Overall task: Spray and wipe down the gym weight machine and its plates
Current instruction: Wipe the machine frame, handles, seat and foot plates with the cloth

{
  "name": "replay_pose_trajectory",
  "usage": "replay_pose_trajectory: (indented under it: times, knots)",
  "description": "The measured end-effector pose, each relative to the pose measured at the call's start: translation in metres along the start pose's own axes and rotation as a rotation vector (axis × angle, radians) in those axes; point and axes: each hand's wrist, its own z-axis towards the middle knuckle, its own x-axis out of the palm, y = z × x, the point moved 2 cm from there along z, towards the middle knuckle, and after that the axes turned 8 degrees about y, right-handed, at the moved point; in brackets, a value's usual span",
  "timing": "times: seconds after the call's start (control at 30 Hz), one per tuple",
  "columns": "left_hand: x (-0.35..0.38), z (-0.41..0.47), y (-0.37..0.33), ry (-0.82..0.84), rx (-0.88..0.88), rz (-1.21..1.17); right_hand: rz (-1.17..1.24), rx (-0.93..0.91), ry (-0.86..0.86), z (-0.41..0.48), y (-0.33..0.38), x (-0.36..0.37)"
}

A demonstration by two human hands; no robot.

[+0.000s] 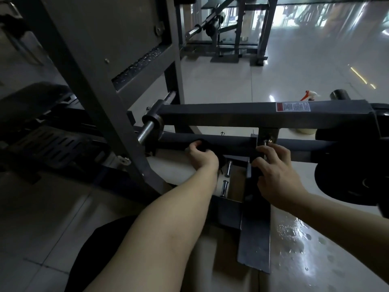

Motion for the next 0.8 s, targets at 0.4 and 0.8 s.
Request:
replay_pose_trajectory:
  times: [0.4,0.8]
  knots:
    - [-0.049,0.054,-0.011,-0.133,0.173,0.280,0.002,-0.075,0.018,0.000,-0.010,0.001]
    - [0.026,-0.030,0.012,0.219,0.463,0.419,-0.004,-0.057,0.028,-0.002,-0.009,-0.003]
